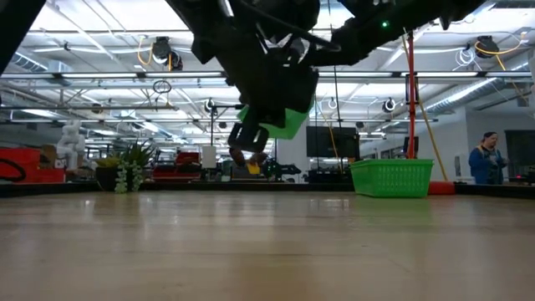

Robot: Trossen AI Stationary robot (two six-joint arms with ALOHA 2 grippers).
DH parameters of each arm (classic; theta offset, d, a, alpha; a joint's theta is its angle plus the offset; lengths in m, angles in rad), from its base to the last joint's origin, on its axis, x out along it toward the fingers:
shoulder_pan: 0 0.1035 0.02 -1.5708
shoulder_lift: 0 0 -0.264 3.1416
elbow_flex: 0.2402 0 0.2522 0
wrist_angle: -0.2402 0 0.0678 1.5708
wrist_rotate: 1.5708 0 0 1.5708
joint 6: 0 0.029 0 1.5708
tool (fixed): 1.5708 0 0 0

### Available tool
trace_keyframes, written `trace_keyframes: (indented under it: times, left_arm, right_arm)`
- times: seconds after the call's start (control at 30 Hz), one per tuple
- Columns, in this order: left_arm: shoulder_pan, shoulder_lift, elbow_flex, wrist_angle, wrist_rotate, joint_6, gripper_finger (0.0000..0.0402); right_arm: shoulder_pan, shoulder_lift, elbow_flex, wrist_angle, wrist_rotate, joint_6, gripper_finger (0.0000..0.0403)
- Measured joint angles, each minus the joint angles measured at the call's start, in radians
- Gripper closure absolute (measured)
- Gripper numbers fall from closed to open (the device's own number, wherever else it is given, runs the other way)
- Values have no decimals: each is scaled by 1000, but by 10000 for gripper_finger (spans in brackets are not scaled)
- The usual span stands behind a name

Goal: Stack baskets by color
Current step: Stack the left green bin on top of the right green bins

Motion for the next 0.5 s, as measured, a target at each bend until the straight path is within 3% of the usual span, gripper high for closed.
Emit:
trace_keyframes:
  times: [0.3,0.5]
  left_arm:
    - [-5,16,0,112,-50,112,392]
    - [-15,16,0,116,-65,147,383]
  right_arm:
    - [-68,38,17,64,119,-76,182]
    - [-108,53,18,58,117,-58,208]
